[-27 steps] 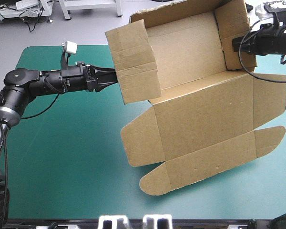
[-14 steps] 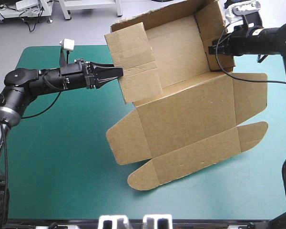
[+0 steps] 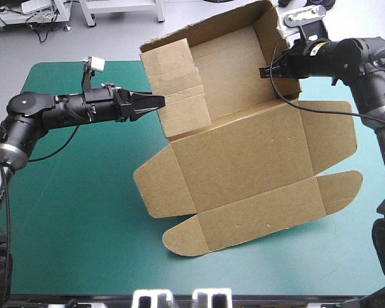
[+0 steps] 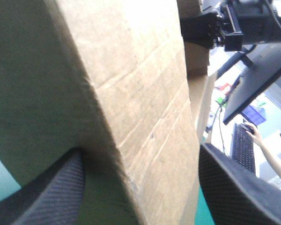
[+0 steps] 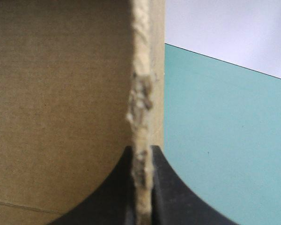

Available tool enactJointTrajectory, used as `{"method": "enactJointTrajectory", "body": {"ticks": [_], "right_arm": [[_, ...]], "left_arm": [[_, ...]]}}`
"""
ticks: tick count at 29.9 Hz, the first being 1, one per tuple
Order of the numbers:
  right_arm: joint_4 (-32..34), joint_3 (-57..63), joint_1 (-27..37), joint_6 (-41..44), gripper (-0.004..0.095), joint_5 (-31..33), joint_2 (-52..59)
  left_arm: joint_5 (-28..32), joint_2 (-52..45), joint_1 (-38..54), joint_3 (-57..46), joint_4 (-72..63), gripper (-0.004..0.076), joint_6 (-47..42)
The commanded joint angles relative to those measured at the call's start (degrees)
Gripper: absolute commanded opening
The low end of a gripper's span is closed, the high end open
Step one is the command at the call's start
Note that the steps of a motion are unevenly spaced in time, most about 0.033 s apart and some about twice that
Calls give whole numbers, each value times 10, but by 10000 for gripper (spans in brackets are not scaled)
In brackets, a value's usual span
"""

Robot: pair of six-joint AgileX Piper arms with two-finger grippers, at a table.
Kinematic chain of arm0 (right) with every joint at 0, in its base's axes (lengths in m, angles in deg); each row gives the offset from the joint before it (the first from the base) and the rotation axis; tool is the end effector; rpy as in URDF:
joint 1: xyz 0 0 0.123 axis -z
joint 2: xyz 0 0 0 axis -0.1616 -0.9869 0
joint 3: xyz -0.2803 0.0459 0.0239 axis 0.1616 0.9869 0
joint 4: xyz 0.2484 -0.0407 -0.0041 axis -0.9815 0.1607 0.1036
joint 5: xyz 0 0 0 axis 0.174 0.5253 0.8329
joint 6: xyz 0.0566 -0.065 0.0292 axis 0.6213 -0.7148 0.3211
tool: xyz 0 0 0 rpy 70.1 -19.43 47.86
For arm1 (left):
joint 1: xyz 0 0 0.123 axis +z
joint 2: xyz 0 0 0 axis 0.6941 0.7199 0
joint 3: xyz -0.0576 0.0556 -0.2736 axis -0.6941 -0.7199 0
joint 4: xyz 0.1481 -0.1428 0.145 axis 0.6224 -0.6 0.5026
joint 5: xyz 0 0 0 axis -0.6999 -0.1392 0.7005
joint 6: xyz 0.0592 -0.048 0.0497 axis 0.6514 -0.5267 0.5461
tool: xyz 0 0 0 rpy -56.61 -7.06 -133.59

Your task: Fold the box

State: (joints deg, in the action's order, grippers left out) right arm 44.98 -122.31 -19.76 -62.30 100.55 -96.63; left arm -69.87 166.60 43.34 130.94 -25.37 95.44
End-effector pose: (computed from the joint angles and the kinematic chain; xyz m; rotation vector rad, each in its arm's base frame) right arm 0.3508 0.0803 0.4576 -0.4108 2.1232 0.2235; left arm 0.3025 -0.0841 0.3870 0.4949 1.9059 -1.2487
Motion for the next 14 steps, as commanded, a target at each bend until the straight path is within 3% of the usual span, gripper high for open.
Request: {"method": "enactJointTrajectory", "body": {"ticks": [1,7,14], "right_arm": [[9,-16,-15,30,-23,-49,24],[6,-16,-39,44,-23,-49,13],[-22,-16,-46,43,-23,-37,-9]], "left_arm": [[41,-23,-5,16,-26,495,-19],[172,-23,-45,16,85,493,-100],[308,-23,-116,16,112,490,-155]]}}
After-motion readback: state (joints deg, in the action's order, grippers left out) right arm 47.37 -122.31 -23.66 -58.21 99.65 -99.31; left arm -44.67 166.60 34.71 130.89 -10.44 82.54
